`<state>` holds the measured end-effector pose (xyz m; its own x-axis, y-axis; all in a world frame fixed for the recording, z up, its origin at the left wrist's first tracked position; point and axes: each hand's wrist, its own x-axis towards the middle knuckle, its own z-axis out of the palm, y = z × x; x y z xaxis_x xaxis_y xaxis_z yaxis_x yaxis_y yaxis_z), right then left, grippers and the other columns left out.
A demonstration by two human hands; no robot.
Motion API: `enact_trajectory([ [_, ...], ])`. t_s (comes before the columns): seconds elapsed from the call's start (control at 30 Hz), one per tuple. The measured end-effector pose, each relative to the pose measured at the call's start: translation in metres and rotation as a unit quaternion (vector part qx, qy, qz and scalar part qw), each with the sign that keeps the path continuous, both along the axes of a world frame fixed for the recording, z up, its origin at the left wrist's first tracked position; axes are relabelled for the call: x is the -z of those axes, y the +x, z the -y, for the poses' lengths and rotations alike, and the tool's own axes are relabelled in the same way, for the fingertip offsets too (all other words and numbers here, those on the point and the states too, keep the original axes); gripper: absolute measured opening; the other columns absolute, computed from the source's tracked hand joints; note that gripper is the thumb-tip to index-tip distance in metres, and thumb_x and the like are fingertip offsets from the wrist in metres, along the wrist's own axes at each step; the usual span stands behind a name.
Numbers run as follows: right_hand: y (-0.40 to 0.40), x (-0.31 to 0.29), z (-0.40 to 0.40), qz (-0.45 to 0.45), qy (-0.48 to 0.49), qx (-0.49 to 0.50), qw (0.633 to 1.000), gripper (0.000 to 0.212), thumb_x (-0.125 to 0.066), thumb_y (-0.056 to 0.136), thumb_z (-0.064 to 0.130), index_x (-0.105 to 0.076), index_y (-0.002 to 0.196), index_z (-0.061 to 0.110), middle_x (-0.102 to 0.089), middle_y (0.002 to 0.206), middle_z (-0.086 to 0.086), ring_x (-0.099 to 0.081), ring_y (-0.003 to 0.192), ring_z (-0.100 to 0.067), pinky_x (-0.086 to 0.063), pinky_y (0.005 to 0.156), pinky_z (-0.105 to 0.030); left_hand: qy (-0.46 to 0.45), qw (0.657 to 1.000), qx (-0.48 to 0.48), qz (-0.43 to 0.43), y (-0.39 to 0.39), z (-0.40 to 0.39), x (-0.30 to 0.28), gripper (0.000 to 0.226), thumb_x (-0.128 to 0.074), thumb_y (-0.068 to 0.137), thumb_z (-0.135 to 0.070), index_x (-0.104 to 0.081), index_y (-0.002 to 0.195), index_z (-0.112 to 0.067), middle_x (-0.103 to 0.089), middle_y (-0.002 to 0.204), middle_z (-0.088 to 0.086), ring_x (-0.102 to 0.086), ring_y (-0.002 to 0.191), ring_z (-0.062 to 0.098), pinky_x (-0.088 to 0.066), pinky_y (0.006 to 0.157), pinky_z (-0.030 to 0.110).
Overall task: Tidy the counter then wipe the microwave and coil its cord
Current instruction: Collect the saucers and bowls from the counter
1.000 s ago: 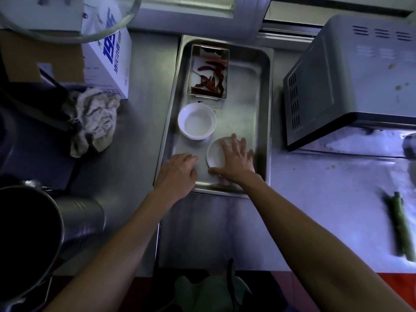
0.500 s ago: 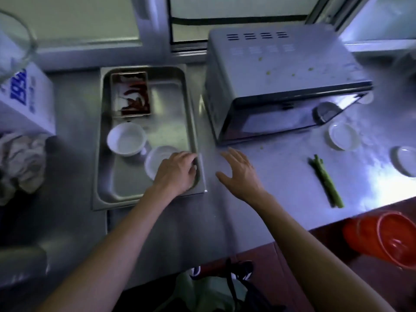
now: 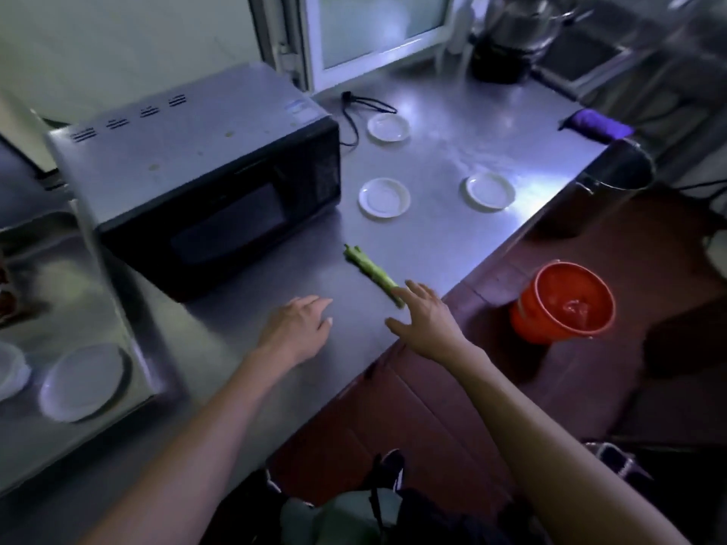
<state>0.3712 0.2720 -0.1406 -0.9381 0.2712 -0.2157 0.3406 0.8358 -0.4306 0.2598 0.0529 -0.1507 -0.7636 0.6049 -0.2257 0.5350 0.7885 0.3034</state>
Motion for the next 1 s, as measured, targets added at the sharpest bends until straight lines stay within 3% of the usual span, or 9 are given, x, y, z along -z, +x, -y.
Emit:
enact_trajectory([
  [0.27,0.083,-0.001,-0.102,-0.014,-0.015,0.133,0.991,0.067,-0.066,0.086,0.046,-0.043,0.146,0.027,-0.038,0.154,-0.004,-0.025,0.146,-0.030,-0.037,0.112,-0.048,-0.025,0.993,0.113,-0.007,0.043,-0.138,-0.017,0.043,-0.051,0.095,-0.040,-0.054,0.137,-0.029,-0.057,0.139,0.001,-0.054,0.126,0.026,-0.045,0.103,0.042],
  [0.6,0.155,0.013,-0.172,0.020,-0.016,0.241,0.970,0.073,-0.062,0.090,0.050,-0.032,0.153,0.028,-0.023,0.163,-0.004,-0.014,0.152,-0.027,-0.026,0.117,-0.046,-0.051,0.970,0.239,-0.002,0.074,-0.255,-0.013,0.046,-0.050,0.096,-0.043,-0.049,0.141,-0.032,-0.055,0.141,-0.002,-0.053,0.126,0.026,-0.044,0.101,0.040],
  [1.0,0.072,0.029,-0.253,0.094,0.033,0.189,0.977,0.083,-0.062,0.086,0.056,-0.025,0.155,0.030,-0.020,0.164,-0.004,-0.013,0.152,-0.027,-0.023,0.119,-0.046,-0.050,0.975,0.214,0.043,-0.002,-0.334,0.021,0.048,-0.045,0.098,-0.043,-0.044,0.144,-0.030,-0.049,0.147,-0.003,-0.047,0.132,0.023,-0.040,0.102,0.039],
])
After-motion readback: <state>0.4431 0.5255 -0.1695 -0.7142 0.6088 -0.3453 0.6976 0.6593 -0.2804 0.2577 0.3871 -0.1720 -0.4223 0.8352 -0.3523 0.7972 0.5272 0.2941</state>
